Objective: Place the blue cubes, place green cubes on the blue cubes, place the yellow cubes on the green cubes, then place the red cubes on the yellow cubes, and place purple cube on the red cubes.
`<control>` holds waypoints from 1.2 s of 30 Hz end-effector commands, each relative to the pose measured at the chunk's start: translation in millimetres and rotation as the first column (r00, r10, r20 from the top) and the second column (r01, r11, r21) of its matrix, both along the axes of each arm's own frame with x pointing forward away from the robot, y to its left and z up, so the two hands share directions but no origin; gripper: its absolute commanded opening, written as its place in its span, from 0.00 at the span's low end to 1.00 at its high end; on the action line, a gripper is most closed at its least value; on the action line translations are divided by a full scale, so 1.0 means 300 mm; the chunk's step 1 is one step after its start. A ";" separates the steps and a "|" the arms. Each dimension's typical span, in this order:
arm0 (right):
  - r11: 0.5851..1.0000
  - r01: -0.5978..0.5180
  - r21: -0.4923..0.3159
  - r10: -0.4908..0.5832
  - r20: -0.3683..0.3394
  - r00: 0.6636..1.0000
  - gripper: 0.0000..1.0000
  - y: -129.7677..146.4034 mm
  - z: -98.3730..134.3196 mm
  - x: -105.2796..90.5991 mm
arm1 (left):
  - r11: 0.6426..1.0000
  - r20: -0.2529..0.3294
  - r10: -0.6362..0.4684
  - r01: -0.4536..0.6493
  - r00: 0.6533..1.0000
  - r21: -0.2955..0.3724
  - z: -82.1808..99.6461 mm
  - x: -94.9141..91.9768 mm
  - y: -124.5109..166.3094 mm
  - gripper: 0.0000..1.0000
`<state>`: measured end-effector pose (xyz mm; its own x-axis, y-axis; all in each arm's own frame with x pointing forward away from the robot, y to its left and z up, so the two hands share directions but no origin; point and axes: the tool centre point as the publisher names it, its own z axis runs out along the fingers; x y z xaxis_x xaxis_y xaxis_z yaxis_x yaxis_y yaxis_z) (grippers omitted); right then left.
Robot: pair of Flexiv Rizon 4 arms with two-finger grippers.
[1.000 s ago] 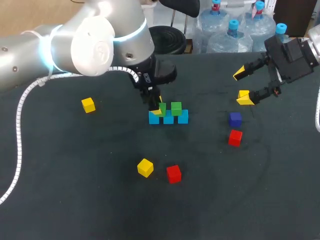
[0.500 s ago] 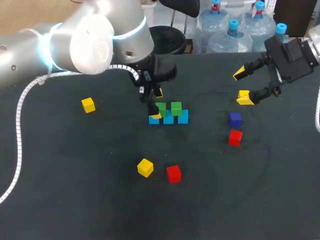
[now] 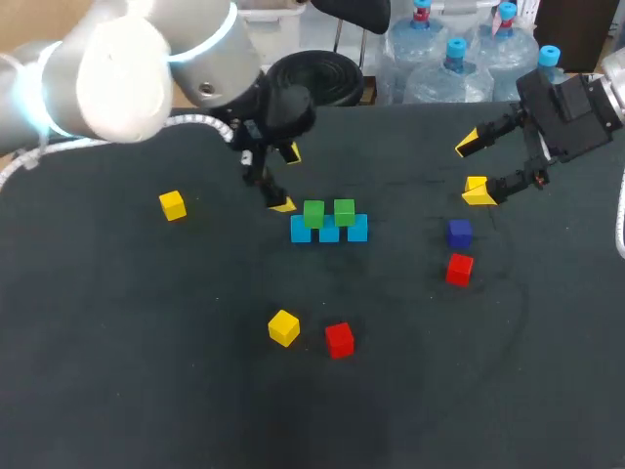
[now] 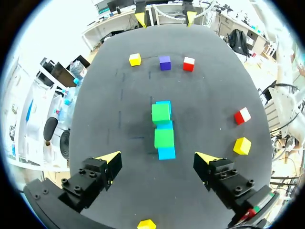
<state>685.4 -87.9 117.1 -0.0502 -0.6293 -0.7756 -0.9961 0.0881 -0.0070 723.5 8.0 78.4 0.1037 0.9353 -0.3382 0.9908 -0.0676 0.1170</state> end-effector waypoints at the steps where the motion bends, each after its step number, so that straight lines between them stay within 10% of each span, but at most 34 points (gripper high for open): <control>1: 1.000 -0.001 0.002 0.001 0.001 1.000 1.00 0.001 -0.002 0.001 | 0.997 0.070 0.033 -0.029 0.997 -0.066 0.013 -0.061 0.083 1.00; 36: 1.000 -0.001 0.002 0.001 0.001 1.000 1.00 0.001 -0.002 0.001 | 0.983 0.108 0.184 -0.182 0.977 -0.029 0.051 -0.087 0.422 1.00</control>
